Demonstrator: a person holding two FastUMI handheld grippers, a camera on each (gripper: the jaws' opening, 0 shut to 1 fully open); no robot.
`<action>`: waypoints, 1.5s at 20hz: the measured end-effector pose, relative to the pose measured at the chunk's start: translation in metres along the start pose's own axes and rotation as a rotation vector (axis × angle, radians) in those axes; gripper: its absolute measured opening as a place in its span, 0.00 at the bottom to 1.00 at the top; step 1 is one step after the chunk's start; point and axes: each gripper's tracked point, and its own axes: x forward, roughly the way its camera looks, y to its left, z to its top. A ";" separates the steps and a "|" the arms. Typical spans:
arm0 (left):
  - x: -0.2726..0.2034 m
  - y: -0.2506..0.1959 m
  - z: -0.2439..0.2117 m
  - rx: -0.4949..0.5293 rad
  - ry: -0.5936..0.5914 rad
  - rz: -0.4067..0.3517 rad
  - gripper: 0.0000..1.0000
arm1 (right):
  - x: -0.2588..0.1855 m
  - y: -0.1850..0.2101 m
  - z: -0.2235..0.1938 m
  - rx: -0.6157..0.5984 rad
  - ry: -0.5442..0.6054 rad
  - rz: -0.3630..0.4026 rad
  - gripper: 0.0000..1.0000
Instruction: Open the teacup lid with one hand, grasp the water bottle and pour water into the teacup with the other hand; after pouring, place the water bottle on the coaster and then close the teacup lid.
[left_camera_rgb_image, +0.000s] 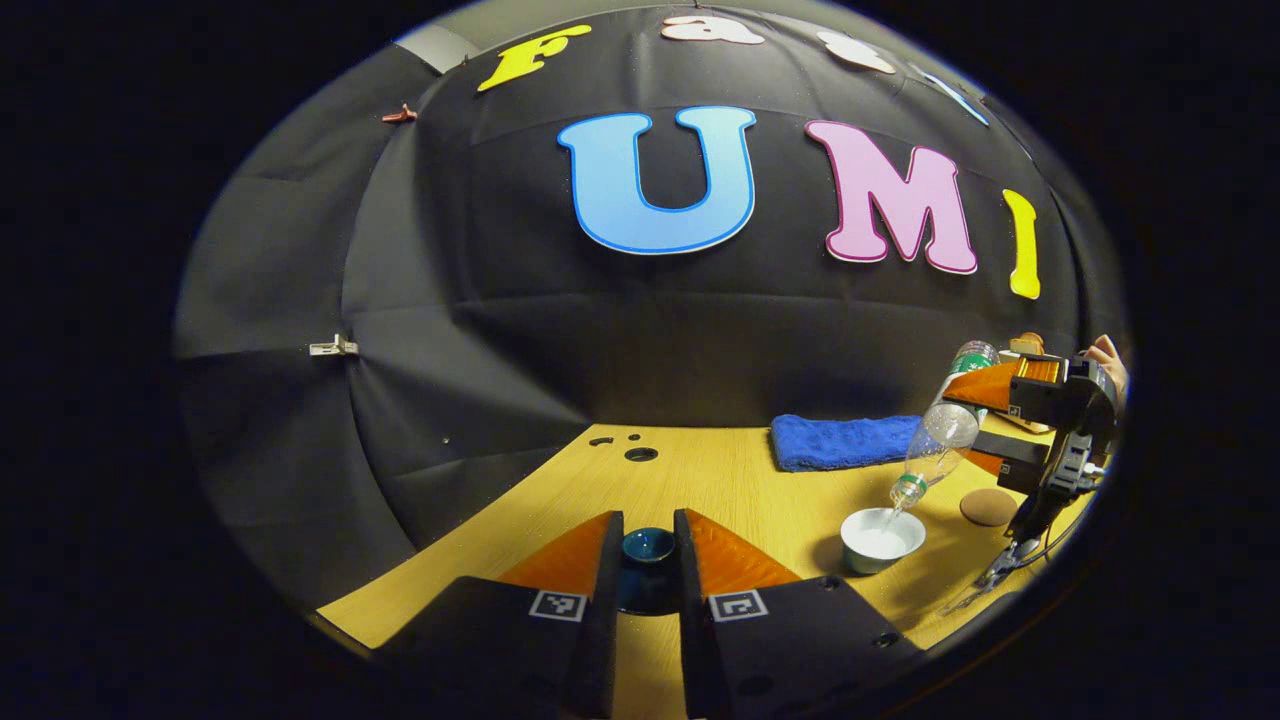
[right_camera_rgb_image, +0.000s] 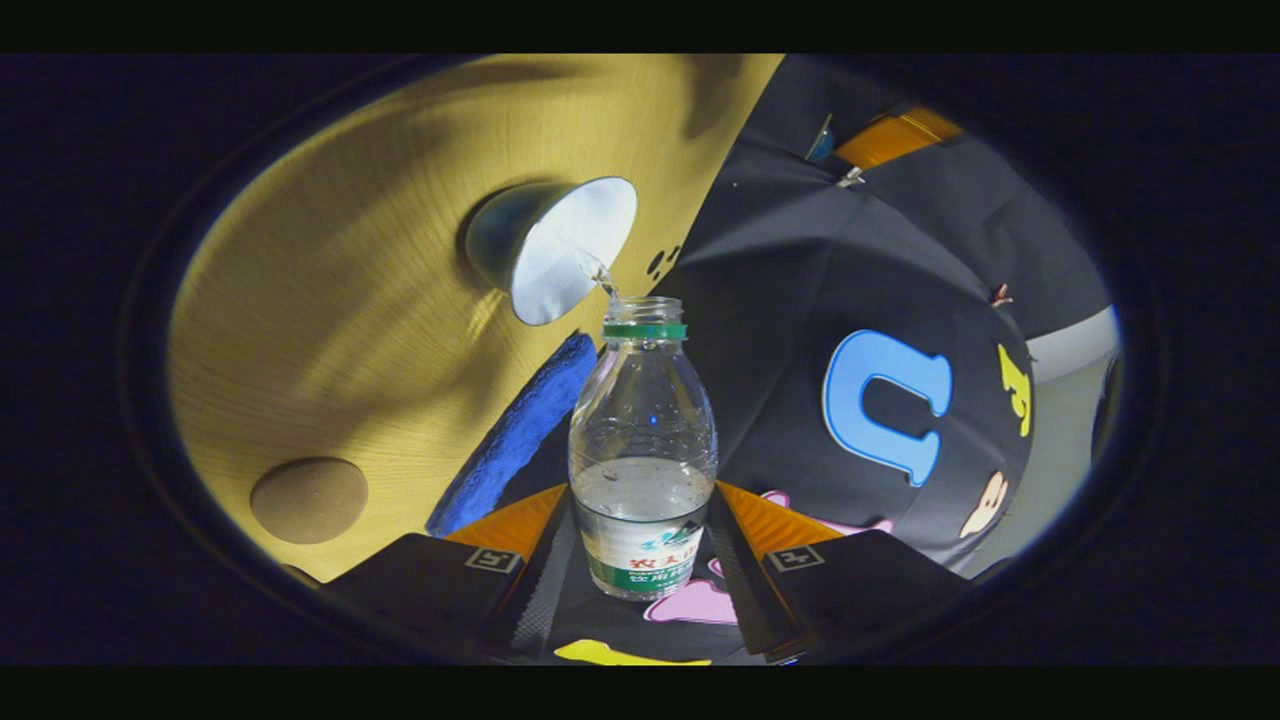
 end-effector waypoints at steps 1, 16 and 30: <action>-0.001 0.000 0.001 -0.002 0.000 -0.001 0.30 | 0.000 0.000 0.001 -0.016 -0.010 -0.001 0.74; -0.008 0.005 -0.003 -0.022 0.000 0.006 0.25 | 0.002 -0.002 0.000 -0.104 -0.037 -0.011 0.74; -0.005 -0.015 0.009 0.011 -0.010 0.005 0.30 | -0.011 0.003 0.007 0.822 0.079 0.086 0.74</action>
